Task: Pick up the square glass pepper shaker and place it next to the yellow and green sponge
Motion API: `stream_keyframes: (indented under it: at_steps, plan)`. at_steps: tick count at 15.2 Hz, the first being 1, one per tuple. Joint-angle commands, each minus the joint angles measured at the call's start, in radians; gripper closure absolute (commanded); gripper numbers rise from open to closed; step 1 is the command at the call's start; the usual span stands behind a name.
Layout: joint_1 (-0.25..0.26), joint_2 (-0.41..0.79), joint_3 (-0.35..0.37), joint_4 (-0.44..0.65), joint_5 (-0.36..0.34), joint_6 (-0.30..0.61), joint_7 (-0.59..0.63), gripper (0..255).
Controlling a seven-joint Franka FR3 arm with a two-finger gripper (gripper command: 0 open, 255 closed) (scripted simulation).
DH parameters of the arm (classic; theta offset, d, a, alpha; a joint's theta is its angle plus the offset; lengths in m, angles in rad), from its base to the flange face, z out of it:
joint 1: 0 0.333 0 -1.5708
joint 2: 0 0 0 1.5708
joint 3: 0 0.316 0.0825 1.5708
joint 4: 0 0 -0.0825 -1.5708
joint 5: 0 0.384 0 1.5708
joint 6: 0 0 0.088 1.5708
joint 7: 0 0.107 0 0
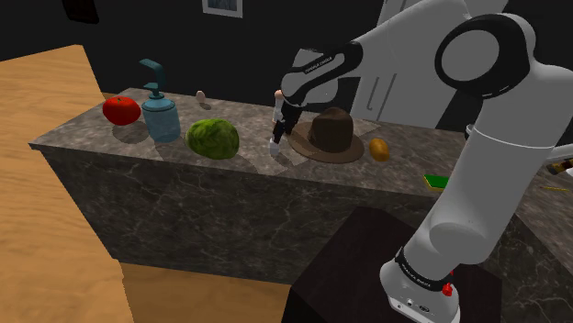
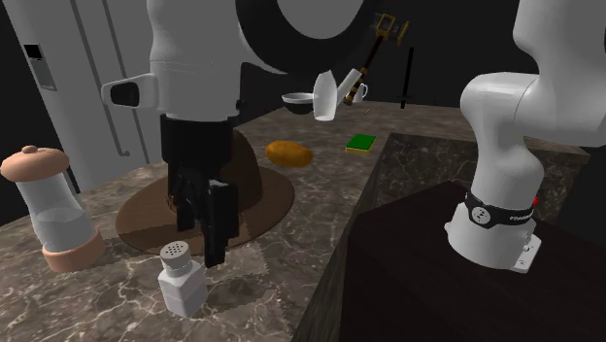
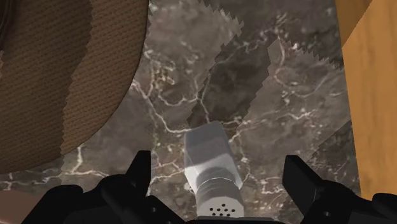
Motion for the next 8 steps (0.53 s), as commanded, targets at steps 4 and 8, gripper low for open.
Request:
stream_keyframes:
  at_steps: [4, 8]
  plan:
    - [-0.001, 0.059, 0.007, 0.004, 0.021, 0.055, -0.016, 0]
    - [-0.001, 0.075, 0.009, 0.003, 0.027, 0.072, -0.02, 0]
